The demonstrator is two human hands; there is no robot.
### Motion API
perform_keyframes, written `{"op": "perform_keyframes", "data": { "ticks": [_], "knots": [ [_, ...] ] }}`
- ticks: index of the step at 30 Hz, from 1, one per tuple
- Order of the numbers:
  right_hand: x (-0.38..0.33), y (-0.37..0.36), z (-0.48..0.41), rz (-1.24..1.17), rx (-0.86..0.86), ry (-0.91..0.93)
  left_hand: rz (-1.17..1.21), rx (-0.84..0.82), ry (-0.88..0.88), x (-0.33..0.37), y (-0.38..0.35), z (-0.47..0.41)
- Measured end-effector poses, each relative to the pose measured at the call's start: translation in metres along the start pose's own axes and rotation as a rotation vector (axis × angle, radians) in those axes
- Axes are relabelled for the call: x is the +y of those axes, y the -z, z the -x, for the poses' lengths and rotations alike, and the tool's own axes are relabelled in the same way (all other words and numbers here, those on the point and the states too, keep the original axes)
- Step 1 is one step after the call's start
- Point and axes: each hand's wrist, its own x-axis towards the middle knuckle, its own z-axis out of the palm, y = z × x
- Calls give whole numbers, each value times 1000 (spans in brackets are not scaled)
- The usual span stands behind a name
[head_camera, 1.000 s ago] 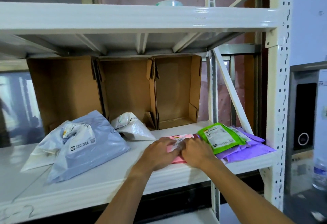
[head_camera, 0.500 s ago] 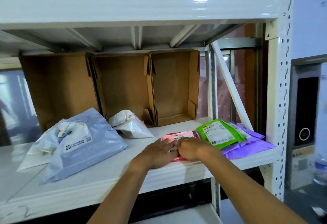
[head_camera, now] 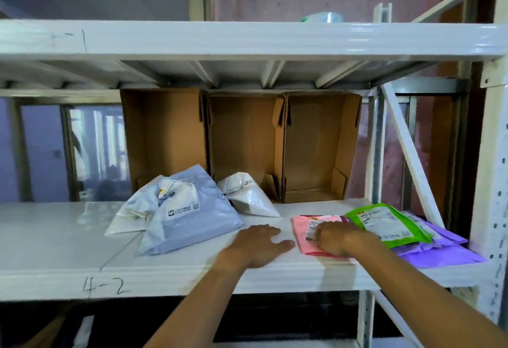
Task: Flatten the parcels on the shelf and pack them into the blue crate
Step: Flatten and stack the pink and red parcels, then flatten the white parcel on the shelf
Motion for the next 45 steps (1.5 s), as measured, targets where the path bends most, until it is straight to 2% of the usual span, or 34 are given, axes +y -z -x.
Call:
{"op": "perform_keyframes", "data": {
  "ticks": [4,8,11,20,28,30,33,37,40,45],
  "knots": [
    [-12,19,-18,-10,83,-21,72,101,6,-8,-5,5],
    [-35,35,-53,-266,230,9,92,122,-10,-5,-2,4],
    [-52,40,-79,-401,271,34,65,135,-14,-6,-2,3],
    [-63,41,-150,-656,247,16,-8,154,-47,-9,-8,-6],
    [-59,42,-186,-768,145,-62,-80,170,-54,-9,-9,-13],
    [-61,48,-184,-870,126,-58,-55,193,-46,-10,-11,-15],
    [-69,61,-172,-1038,12,14,-60,238,-45,-13,-14,-16],
    [-76,66,-158,-983,-93,66,-36,229,-28,-12,-16,-16],
    [-79,65,-153,-1004,-45,24,-11,212,-16,-11,-13,-16],
    [-71,71,-124,-1091,130,-9,26,224,15,-7,-8,-10]
  ]
}}
